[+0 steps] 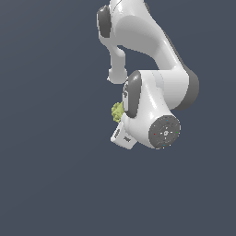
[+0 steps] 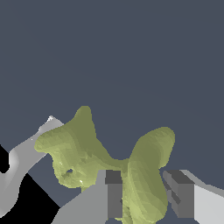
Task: Pick up the object and move it to a goal position.
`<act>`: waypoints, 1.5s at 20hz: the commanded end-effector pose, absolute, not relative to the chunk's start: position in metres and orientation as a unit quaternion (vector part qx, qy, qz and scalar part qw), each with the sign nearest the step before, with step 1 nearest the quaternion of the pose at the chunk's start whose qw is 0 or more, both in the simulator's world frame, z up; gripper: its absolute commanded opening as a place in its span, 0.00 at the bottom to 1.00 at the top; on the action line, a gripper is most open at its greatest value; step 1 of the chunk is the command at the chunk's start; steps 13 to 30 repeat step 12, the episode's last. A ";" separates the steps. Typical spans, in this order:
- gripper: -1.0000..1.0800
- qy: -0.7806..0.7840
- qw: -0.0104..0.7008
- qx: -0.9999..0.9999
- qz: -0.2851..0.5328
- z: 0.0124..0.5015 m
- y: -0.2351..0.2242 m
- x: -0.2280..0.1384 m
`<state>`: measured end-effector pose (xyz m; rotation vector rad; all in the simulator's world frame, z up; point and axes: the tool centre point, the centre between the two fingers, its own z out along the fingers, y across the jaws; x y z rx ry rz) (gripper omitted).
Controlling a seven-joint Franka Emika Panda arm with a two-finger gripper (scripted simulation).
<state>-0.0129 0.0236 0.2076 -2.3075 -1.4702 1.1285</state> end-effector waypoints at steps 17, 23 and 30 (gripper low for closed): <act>0.00 -0.494 0.091 -0.776 0.380 0.226 0.026 -0.005; 0.00 -0.494 0.091 -0.776 0.380 0.226 0.026 -0.005; 0.00 -0.494 0.091 -0.776 0.380 0.226 0.026 -0.005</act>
